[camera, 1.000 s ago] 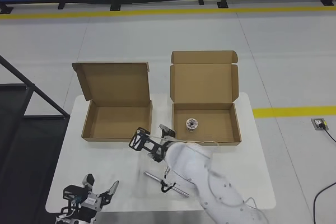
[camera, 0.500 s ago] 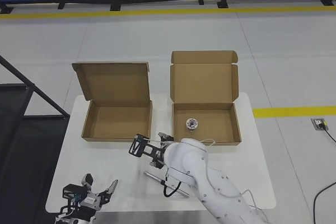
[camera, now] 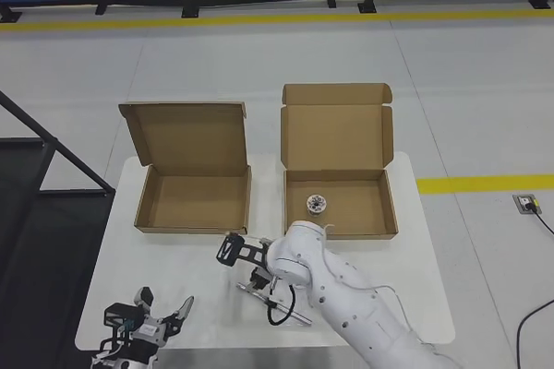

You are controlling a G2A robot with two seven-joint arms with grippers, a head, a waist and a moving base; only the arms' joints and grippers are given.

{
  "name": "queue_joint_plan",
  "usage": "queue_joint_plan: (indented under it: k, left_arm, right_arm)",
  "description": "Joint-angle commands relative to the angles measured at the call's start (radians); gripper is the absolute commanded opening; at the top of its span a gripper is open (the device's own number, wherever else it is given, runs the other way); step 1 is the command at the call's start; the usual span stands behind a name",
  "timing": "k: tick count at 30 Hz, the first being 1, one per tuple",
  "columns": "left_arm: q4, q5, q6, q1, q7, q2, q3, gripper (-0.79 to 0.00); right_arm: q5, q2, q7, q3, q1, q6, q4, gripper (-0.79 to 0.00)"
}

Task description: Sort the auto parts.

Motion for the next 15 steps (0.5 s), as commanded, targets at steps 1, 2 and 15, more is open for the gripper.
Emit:
queue_joint_plan:
  k: [1, 2, 15]
  left_arm:
    - [-0.006, 0.010, 0.002, 0.000, -0.002, 0.000, 0.005, 0.000]
    - [-0.008, 0.015, 0.003, 0.000, -0.003, 0.000, 0.007, 0.000]
    - [-0.020, 0.044, 0.002, 0.004, 0.004, -0.002, 0.024, 0.000]
  right_arm:
    - [-0.004, -0.002, -0.004, -0.011, -0.006, 0.014, 0.010, 0.000]
    - [-0.005, -0.003, 0.000, -0.015, -0.010, 0.020, 0.012, 0.000]
    - [-0.248, 0.043, -0.063, 0.019, -0.166, 0.114, -0.269, 0.000]
